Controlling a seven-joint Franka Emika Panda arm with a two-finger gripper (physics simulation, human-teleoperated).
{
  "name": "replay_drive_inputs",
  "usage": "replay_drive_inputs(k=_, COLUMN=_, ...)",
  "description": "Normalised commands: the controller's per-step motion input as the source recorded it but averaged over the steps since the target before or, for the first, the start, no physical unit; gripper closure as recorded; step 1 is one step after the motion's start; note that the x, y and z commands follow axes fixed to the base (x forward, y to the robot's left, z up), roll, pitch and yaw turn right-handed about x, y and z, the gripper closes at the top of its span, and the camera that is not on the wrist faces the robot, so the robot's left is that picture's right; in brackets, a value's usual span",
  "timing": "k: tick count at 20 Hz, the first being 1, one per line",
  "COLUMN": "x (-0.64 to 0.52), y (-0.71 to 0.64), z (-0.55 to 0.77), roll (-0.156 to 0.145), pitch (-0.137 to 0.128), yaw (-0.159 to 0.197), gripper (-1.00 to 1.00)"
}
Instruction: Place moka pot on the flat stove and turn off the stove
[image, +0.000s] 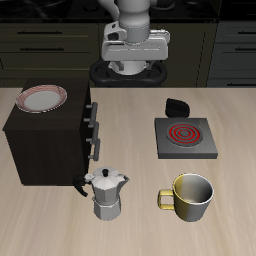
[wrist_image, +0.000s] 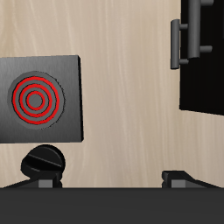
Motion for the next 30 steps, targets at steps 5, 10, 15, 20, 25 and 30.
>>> replay_drive_inputs(k=5, x=0.02, y=-0.01, z=0.03, roll=-0.013, pitch=-0.020, yaw=-0.005, gripper=-1.00)
replay_drive_inputs(k=10, x=0.14, y=-0.10, z=0.02, roll=0.001, pitch=0.009, yaw=0.005, gripper=-1.00)
replay_drive_inputs(k=15, x=0.26, y=-0.17, z=0.09, roll=-0.006, pitch=-0.014, yaw=-0.001, gripper=-1.00)
replay_drive_inputs(k=20, x=0.32, y=-0.13, z=0.01, roll=-0.017, pitch=0.012, yaw=0.021, gripper=-1.00)
replay_drive_inputs(k=25, x=0.42, y=-0.10, z=-0.05, roll=-0.005, pitch=0.003, yaw=0.052, gripper=-1.00)
replay_drive_inputs(k=30, x=0.30, y=-0.09, z=-0.02, roll=-0.016, pitch=0.012, yaw=-0.014, gripper=-1.00)
